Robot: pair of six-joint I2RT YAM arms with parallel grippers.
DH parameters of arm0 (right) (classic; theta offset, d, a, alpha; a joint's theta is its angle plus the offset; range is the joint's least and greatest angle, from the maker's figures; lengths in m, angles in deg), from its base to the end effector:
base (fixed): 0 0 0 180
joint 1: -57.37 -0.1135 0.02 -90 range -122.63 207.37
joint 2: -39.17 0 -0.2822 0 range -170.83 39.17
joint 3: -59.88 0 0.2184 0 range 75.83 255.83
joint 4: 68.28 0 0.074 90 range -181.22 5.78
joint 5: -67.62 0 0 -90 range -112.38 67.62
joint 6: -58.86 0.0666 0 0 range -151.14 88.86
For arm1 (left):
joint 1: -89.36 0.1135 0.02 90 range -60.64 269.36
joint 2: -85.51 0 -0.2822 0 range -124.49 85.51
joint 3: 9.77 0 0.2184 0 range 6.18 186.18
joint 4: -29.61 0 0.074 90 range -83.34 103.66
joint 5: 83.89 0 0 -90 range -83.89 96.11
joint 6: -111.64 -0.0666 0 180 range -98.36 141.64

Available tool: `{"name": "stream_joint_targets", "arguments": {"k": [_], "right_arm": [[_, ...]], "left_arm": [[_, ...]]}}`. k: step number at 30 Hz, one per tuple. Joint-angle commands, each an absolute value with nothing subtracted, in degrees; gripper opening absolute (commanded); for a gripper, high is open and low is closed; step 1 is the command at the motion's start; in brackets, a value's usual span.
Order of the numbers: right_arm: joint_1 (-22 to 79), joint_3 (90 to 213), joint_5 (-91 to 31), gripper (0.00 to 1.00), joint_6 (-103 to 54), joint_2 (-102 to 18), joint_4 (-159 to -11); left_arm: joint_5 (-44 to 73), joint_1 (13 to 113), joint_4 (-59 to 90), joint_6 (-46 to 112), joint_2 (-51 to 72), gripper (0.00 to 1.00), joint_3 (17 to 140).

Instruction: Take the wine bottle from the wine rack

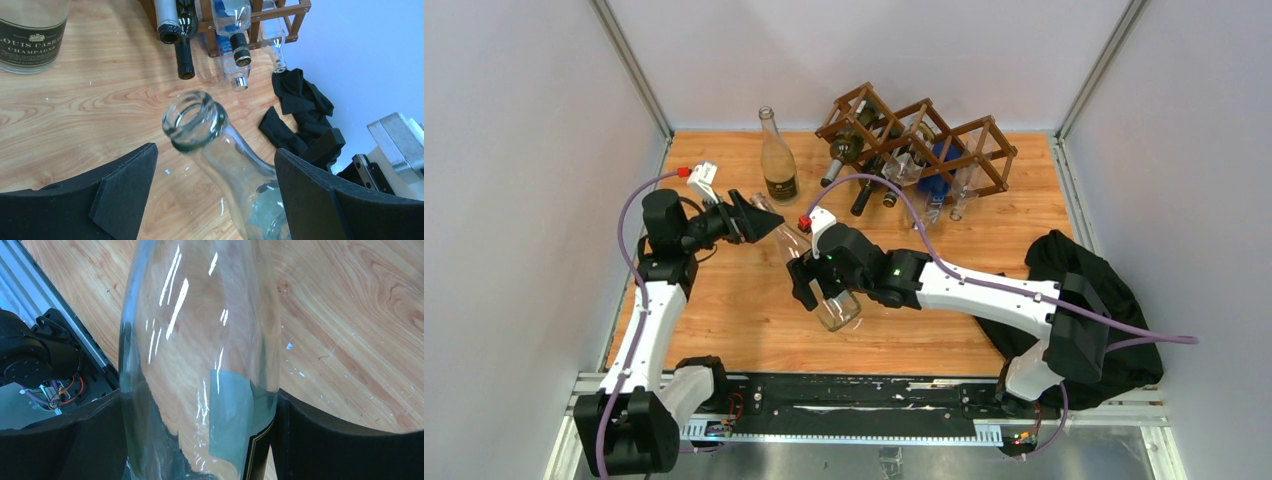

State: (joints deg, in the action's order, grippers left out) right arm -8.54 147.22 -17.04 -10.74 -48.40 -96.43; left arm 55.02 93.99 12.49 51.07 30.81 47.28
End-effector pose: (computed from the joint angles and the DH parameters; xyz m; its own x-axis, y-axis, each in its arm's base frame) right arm 0.1485 0.3169 0.3279 -0.4870 -0.2390 -0.8401 -0.7530 0.6022 0.2652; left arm 0.1925 -0.0348 0.3227 -0.5522 -0.3687 -0.7478 0.4616 0.6117 -0.6425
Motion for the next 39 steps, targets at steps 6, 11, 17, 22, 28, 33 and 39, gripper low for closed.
{"name": "stream_joint_targets", "arguments": {"k": [6, 11, 17, 22, 28, 33, 39], "right_arm": [[-9.33, 152.80, -18.42, 0.00, -9.46, -48.99, -86.90], [-9.52, 152.54, -18.03, 0.00, -9.05, -49.84, -85.69], [-9.52, 152.27, -19.75, 0.42, -7.86, -51.52, -84.72], [-9.47, 149.78, -20.26, 0.76, -6.37, -51.77, -85.29], [-9.52, 147.18, -20.33, 0.86, -6.34, -51.20, -85.28], [-9.52, 145.70, -24.96, 0.90, -6.53, -51.69, -86.01], [-9.97, 140.05, -26.44, 0.93, -6.10, -50.49, -83.41]], "left_arm": [[56.24, 93.28, 17.54, 55.60, 26.86, 0.75, 50.13], [56.73, 93.31, 18.01, 56.23, 25.51, 0.44, 51.49], [56.44, 93.24, 18.32, 55.73, 24.98, 0.09, 52.52], [53.57, 93.25, 18.40, 51.70, 25.39, 0.00, 55.57], [47.18, 93.23, 18.31, 40.91, 27.86, 0.00, 56.47], [42.16, 93.15, 18.40, 34.92, 29.36, 0.00, 56.64], [40.50, 93.17, 18.34, 32.25, 29.00, 0.00, 58.45]]}}
